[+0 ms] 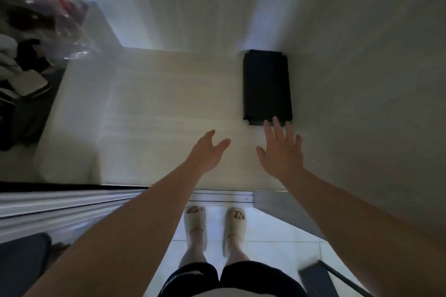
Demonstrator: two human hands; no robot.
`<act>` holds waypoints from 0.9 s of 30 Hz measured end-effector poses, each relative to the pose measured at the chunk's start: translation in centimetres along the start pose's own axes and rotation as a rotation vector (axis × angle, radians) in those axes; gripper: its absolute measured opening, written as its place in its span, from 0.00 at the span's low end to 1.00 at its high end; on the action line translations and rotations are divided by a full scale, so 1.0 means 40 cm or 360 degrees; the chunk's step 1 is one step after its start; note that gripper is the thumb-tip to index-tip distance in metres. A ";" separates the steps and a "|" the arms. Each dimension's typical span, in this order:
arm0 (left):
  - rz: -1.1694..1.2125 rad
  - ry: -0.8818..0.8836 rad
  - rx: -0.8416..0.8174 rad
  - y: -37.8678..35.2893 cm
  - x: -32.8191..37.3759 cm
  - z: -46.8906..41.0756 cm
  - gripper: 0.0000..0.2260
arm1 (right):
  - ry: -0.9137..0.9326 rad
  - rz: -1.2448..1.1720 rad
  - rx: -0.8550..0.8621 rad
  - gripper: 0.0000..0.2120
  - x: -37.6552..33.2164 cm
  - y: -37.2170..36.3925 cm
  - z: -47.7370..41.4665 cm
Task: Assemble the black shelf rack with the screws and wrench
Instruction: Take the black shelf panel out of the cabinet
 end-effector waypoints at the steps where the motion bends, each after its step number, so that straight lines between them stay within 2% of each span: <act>1: 0.0096 0.0014 -0.0019 -0.013 0.009 -0.032 0.35 | -0.0014 0.0050 -0.0022 0.35 0.013 -0.007 -0.025; 7: 0.0329 -0.0011 -0.0019 -0.090 0.087 -0.198 0.33 | 0.0052 0.0151 -0.0112 0.37 0.037 -0.029 -0.158; 12: 0.0359 -0.0006 0.0009 -0.149 0.142 -0.295 0.29 | 0.0065 0.0173 -0.0137 0.38 0.062 -0.060 -0.239; 14: 0.0401 0.0013 0.0035 -0.158 0.154 -0.321 0.22 | 0.0064 0.0152 -0.0173 0.38 0.076 -0.081 -0.259; 16: 0.0479 0.0006 0.0058 -0.163 0.162 -0.338 0.11 | 0.0070 0.0126 -0.0223 0.38 0.087 -0.103 -0.272; 17: 0.0525 0.0005 0.0042 -0.168 0.166 -0.340 0.09 | 0.0080 0.0118 -0.0257 0.38 0.091 -0.114 -0.275; 21: 0.0750 0.0118 -0.0036 -0.190 0.169 -0.338 0.19 | 0.0124 0.0080 -0.0354 0.39 0.094 -0.140 -0.278; 25: 0.1042 0.0221 -0.0018 -0.188 0.161 -0.344 0.08 | 0.0111 -0.0004 -0.0367 0.40 0.092 -0.133 -0.279; 27: 0.1118 0.0263 -0.0018 -0.177 0.156 -0.344 0.09 | 0.0095 -0.0033 -0.0357 0.41 0.092 -0.127 -0.274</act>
Point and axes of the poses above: each hand's wrist, its own z-axis away from the middle knuckle, its own y-axis out of the back of the hand, x = y × z, the point moved 7 cm from there along -z, towards the middle knuckle, and after that the axes turned 14 degrees about z, right-handed, at the moved point
